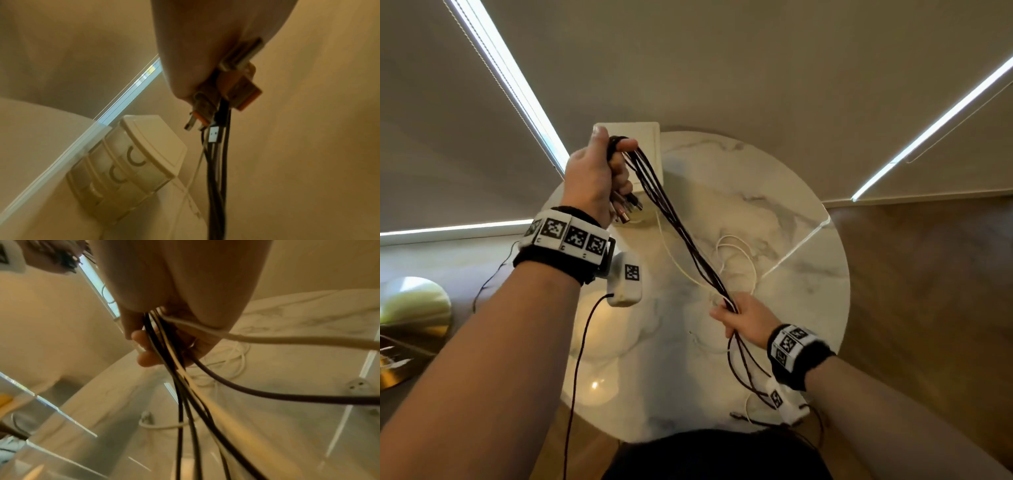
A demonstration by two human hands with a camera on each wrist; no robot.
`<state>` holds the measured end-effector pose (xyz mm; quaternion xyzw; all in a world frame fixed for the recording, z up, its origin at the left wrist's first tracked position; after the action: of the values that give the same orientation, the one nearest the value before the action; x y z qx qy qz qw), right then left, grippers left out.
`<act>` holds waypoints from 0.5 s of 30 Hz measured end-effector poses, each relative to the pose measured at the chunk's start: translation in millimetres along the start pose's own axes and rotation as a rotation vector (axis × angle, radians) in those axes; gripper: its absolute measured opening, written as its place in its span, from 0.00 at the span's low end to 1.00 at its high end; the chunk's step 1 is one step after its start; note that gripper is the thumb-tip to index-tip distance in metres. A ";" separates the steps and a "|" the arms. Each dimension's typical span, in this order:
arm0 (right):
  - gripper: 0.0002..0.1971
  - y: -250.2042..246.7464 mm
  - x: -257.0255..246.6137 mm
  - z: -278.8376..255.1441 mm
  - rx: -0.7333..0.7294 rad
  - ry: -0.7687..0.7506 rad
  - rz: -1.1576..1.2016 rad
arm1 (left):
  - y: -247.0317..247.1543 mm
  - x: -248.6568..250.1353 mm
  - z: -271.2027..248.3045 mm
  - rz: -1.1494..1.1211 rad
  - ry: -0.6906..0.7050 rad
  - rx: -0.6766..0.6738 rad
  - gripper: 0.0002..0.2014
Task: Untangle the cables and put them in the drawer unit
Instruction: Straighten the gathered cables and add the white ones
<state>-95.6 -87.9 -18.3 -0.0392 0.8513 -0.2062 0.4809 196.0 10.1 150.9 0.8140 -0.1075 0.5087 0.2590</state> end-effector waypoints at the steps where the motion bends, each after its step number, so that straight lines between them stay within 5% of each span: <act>1: 0.15 4.7 8.8 -4.8 -0.009 0.025 -0.027 | -0.2 -5.9 0.7 -0.016 -0.001 0.023 0.25; 7: 0.12 18.2 48.6 -24.1 -0.120 0.214 -0.281 | -1.1 -14.1 6.6 -0.024 0.016 0.089 0.25; 9: 0.19 16.8 52.6 -24.2 -0.159 0.244 -0.381 | -2.6 -5.3 7.4 -0.035 0.047 0.111 0.25; 15: 0.24 -24.7 15.1 31.2 -0.013 0.165 -0.512 | 2.0 15.5 1.7 0.016 0.131 0.120 0.24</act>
<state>-80.8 -124.2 -34.9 -0.2395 0.8513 -0.3179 0.3418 203.5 8.9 164.7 0.7921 -0.0660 0.5684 0.2123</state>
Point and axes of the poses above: each hand's wrist, its own z-axis towards the middle knuckle, its own y-axis out of the palm, x = y × z, the point moved 4 cm from there along z, towards the middle knuckle, and after that the axes turned 6 degrees about -y, right-handed, at the moved point
